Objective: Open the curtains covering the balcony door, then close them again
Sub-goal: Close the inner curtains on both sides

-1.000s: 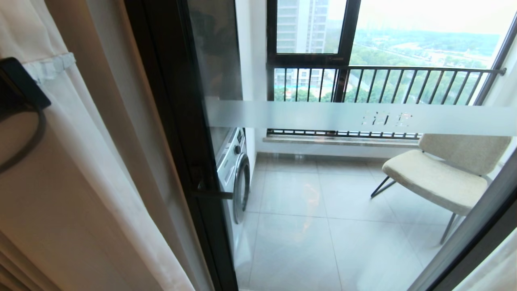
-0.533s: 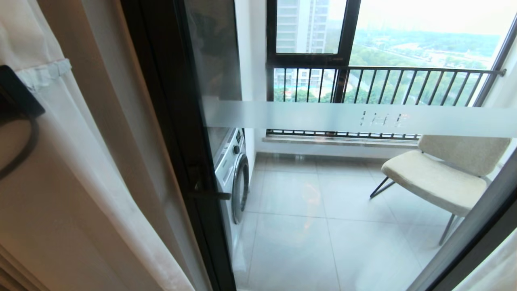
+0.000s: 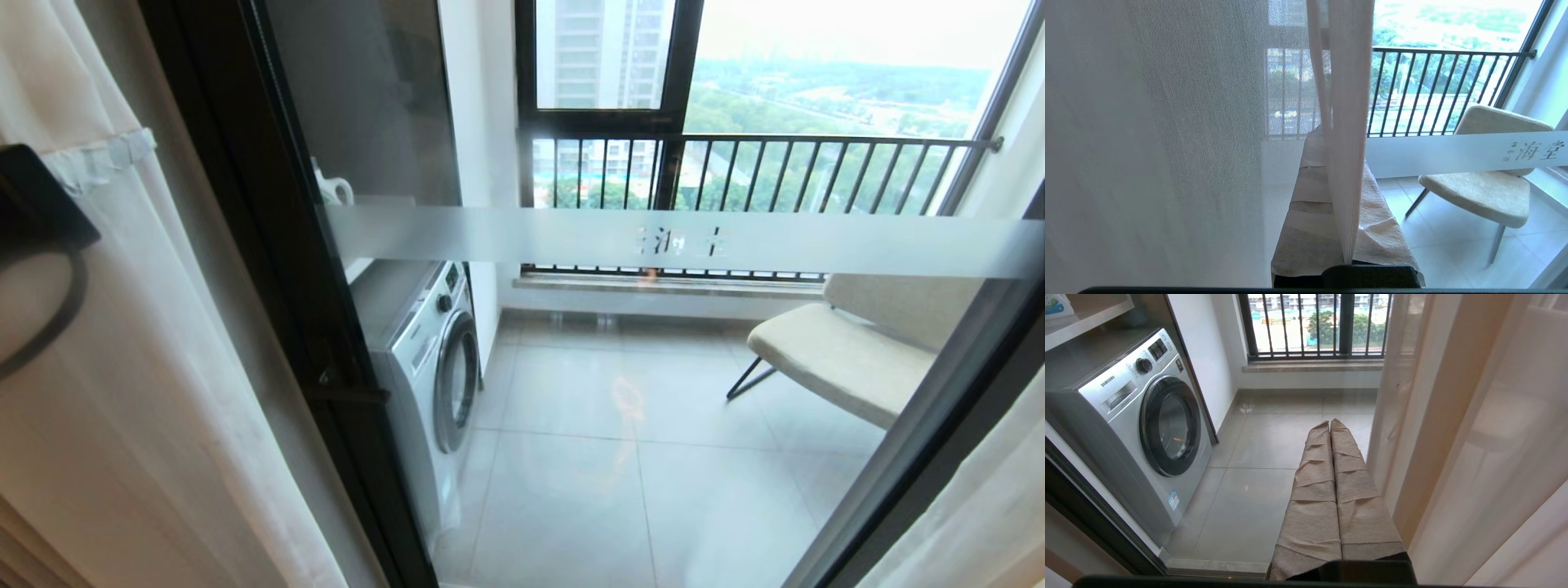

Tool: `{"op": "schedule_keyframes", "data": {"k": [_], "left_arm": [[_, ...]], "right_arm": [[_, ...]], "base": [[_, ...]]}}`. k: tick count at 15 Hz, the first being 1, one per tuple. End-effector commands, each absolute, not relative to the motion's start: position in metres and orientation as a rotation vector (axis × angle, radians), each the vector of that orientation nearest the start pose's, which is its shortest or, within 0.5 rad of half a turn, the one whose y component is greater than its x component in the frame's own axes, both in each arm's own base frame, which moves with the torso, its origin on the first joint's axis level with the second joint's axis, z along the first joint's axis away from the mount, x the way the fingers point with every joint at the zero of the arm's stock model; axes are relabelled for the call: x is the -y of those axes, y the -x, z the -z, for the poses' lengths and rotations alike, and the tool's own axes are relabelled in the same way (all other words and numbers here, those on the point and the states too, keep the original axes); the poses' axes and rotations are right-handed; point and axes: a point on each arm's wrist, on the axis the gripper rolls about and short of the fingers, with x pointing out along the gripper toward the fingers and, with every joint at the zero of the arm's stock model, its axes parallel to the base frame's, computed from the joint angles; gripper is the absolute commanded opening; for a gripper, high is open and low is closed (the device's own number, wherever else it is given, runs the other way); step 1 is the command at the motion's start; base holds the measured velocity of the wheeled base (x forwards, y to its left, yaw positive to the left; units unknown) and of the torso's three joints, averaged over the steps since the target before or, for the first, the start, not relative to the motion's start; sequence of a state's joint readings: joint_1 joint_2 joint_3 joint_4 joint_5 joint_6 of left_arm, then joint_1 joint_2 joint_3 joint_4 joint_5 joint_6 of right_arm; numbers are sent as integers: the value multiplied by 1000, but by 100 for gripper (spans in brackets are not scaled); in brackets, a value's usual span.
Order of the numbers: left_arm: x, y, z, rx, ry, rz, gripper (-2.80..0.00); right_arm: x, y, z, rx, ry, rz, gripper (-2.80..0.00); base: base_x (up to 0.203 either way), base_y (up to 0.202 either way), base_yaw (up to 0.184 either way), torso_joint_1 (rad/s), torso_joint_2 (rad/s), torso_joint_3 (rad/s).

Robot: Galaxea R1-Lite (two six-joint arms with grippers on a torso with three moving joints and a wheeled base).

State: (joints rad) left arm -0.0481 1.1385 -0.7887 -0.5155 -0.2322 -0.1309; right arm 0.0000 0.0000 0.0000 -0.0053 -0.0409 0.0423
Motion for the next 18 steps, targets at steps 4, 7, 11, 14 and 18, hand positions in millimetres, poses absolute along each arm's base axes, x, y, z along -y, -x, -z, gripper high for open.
{"op": "schedule_keyframes", "data": {"k": [4,7,11,14,18], "left_arm": [[13,-161,-295,137,116,292,-280],[13,-160,-296,142,116,292,-280],[13,-155,-296,147,114,295,-280],[16,-150,-297,157,115,312,-280],[16,-146,-297,164,114,316,-280]], "right_arm": [[1,23,-76,7,-43,41,-280],[1,23,-76,5,-43,41,-280],[1,23,-76,6,-43,41,-280],[1,23,-76,6,-43,41,-280],[1,23,-76,6,-43,41,-280]], "base": [[0,-190,3,4,0,4],[0,-190,-1,0,2,1],[0,-191,0,1,3,1],[0,-189,2,3,0,1],[0,-190,2,1,1,4]]}}
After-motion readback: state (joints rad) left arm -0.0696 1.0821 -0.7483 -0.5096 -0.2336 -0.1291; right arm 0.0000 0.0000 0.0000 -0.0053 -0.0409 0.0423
